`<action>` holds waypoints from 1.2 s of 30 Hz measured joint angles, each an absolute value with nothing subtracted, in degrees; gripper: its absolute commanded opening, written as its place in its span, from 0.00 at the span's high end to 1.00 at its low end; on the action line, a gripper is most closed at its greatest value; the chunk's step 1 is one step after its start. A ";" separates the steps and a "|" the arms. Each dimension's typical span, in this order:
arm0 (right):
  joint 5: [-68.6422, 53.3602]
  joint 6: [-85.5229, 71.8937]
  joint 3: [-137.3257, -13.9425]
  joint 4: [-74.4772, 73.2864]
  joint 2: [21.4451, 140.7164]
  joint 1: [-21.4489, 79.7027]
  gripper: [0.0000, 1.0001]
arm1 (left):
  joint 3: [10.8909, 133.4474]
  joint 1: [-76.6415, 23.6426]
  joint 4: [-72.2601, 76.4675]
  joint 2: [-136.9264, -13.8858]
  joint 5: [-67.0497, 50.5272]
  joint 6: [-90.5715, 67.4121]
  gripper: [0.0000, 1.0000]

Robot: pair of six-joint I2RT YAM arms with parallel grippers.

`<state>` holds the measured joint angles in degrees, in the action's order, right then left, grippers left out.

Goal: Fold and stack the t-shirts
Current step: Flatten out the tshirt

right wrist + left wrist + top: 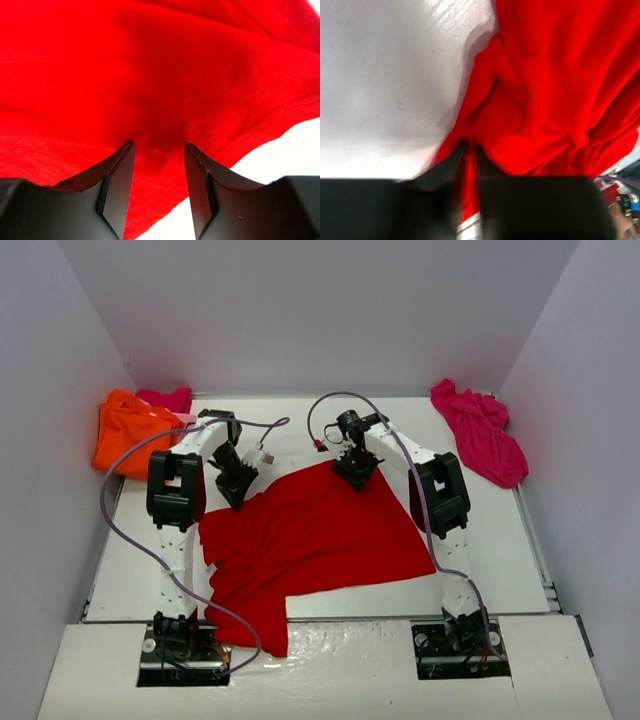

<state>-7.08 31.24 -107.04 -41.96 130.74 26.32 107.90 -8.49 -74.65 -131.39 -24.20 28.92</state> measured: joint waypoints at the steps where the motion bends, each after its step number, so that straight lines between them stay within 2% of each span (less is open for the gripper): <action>1: -6.81 31.17 -107.04 -41.97 130.98 26.29 0.59 | 107.89 -8.49 -74.65 -131.50 -24.18 29.01 1.00; 9: -4.09 30.51 -107.11 -42.00 131.64 26.29 0.60 | 111.87 -8.39 -75.45 -132.49 -21.20 27.70 1.00; 15: -1.70 29.22 -110.68 -43.88 133.97 26.04 0.63 | 133.61 -6.83 -75.95 -137.41 -17.81 25.12 1.00; 19: -0.88 28.36 -113.57 -45.43 135.77 25.73 0.74 | 150.03 -6.00 -76.15 -142.21 -14.76 24.47 1.00; 22: 0.16 27.81 -115.87 -45.95 137.24 25.52 0.75 | 156.78 -6.29 -75.41 -144.45 -11.00 24.55 1.00; 25: 0.86 27.26 -117.49 -46.15 138.17 25.13 0.75 | 155.57 -7.39 -75.57 -144.14 -9.50 25.02 1.00; 28: 0.86 27.04 -117.41 -45.82 138.17 24.72 0.75 | 149.06 -9.24 -75.62 -142.05 -10.06 25.63 1.00; 32: 0.86 27.11 -115.23 -44.09 137.00 24.51 0.75 | 130.28 -13.70 -74.71 -132.92 -10.65 27.21 1.00; 36: 0.86 27.22 -113.09 -42.44 135.74 24.28 0.75 | 113.41 -23.26 -75.26 -118.40 -10.12 27.76 1.00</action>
<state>0.86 27.22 -113.09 -42.44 135.74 24.28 113.41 -23.26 -75.26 -118.40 -10.12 27.76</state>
